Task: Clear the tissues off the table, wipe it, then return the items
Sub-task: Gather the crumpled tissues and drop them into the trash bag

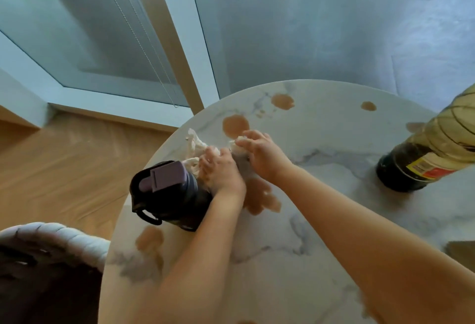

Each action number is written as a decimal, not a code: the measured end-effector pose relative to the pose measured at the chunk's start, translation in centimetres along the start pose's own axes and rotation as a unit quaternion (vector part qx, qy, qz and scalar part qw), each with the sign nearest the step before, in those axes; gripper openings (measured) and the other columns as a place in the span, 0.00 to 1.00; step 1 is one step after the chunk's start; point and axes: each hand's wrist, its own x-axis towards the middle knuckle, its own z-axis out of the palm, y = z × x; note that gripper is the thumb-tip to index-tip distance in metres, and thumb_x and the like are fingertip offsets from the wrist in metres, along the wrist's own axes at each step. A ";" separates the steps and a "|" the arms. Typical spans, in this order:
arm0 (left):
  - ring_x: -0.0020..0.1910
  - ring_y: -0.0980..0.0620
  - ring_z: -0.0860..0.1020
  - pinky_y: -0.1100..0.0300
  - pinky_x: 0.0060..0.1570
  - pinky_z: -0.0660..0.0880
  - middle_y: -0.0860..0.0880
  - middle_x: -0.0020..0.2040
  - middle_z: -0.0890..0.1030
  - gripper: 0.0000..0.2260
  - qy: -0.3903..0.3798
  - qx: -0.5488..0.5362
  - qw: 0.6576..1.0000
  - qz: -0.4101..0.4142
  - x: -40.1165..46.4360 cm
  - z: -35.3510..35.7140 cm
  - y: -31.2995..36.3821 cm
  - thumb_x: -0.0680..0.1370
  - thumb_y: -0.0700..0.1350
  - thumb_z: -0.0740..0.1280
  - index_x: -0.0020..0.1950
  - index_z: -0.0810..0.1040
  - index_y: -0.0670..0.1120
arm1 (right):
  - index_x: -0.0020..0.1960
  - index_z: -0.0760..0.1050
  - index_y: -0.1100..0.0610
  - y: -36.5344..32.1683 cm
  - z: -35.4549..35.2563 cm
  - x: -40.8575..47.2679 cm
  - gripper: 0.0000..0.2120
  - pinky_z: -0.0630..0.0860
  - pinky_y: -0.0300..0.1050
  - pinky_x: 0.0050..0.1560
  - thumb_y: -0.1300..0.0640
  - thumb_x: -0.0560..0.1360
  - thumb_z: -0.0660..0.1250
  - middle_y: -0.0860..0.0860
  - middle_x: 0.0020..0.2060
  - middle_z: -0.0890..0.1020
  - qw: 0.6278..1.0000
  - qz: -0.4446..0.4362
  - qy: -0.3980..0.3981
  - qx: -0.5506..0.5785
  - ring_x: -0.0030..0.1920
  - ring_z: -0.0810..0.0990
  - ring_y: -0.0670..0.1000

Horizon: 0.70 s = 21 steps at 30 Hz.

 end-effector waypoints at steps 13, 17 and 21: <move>0.54 0.50 0.64 0.59 0.58 0.66 0.41 0.54 0.70 0.12 0.100 -0.202 0.958 0.177 -3.1 -2.2 1.5 0.74 0.28 0.57 0.51 0.75 0.37 | 0.45 0.79 0.67 0.8 -3.8 -3.9 0.08 0.70 0.44 0.43 0.73 0.68 0.66 0.62 0.40 0.75 0.985 0.005 0.162 0.055 0.41 0.75 0.61; 0.48 0.58 0.62 0.68 0.51 0.68 0.49 0.51 0.69 0.16 0.110 -0.214 0.939 0.247 -6.5 -4.0 2.6 0.66 0.28 0.70 0.49 0.76 0.41 | 0.47 0.80 0.67 0.5 -6.8 -8.4 0.10 0.71 0.41 0.44 0.73 0.67 0.68 0.61 0.41 0.76 0.978 0.020 0.204 0.051 0.41 0.77 0.60; 0.51 0.51 0.66 0.62 0.53 0.70 0.42 0.51 0.73 0.15 0.165 -0.165 0.917 0.323 -12.5 -5.2 3.5 0.68 0.25 0.69 0.50 0.78 0.40 | 0.49 0.81 0.65 -0.2 -9.3 -15.3 0.11 0.75 0.42 0.43 0.72 0.68 0.69 0.61 0.43 0.77 0.972 0.020 0.230 0.036 0.42 0.78 0.59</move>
